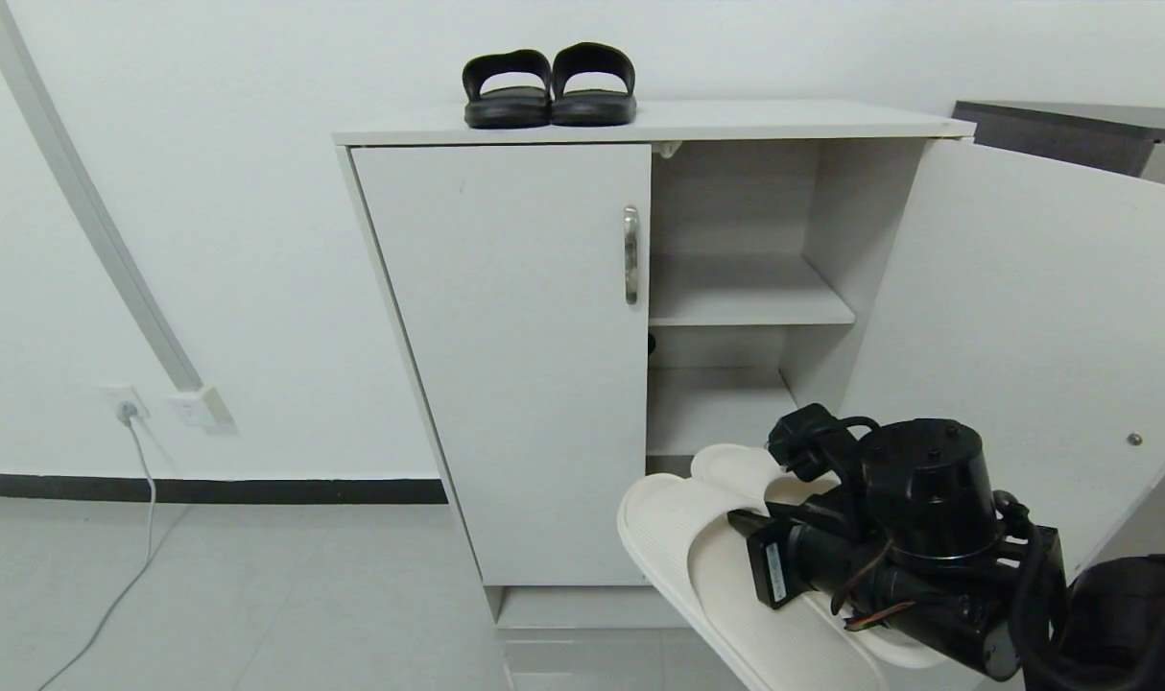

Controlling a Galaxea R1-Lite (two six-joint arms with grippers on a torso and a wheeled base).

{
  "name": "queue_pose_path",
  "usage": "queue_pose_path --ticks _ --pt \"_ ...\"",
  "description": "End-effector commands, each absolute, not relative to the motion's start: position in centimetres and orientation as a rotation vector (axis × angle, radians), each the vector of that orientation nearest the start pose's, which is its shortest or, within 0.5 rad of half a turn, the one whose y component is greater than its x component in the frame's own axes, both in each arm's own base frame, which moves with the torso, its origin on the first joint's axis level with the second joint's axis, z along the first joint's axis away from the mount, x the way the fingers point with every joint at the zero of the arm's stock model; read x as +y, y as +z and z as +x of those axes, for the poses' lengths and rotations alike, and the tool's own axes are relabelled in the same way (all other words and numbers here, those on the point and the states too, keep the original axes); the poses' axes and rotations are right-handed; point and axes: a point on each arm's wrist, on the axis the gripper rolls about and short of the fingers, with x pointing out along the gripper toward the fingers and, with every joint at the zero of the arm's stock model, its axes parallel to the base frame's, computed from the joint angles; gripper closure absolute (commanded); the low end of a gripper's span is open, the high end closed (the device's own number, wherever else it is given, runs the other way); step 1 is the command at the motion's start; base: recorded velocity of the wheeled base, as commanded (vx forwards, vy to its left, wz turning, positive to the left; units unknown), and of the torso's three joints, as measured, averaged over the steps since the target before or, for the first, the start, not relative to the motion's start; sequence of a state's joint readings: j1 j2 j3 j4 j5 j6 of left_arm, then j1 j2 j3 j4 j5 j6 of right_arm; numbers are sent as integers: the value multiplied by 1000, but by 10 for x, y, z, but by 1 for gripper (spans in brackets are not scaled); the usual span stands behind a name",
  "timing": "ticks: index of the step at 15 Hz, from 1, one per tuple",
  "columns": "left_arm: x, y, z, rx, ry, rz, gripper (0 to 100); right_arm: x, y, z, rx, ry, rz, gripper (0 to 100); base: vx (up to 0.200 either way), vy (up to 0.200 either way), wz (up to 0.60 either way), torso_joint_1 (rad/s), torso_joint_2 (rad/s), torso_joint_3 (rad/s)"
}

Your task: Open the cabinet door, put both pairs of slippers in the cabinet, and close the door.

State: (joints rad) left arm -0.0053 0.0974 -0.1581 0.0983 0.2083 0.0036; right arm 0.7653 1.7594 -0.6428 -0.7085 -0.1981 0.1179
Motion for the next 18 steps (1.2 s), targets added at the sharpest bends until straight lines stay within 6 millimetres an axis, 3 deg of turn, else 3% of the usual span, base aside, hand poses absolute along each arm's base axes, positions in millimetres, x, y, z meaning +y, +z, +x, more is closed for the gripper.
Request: queue_pose_path --ticks 1,2,6,8,10,13,18 --pt "4 89 -29 -4 176 7 100 202 128 216 407 538 -82 100 0 0 0 0 0 0" --pt "3 81 -25 -1 150 9 100 202 127 216 408 538 -83 100 0 0 0 0 0 0" --pt "-2 80 -24 -32 -94 -3 100 205 126 212 410 553 -89 100 0 0 0 0 0 0" --pt "-2 80 -24 -30 -92 -3 100 205 125 211 411 556 -91 100 0 0 0 0 0 0" --pt "3 76 -23 -8 109 1 100 206 126 211 399 556 -87 100 0 0 0 0 0 0" --pt "1 76 -23 -1 48 11 100 209 124 213 398 552 -93 100 0 0 0 0 0 0" --pt "1 76 -23 -1 44 9 100 238 129 242 272 275 -59 100 0 0 0 0 0 0"
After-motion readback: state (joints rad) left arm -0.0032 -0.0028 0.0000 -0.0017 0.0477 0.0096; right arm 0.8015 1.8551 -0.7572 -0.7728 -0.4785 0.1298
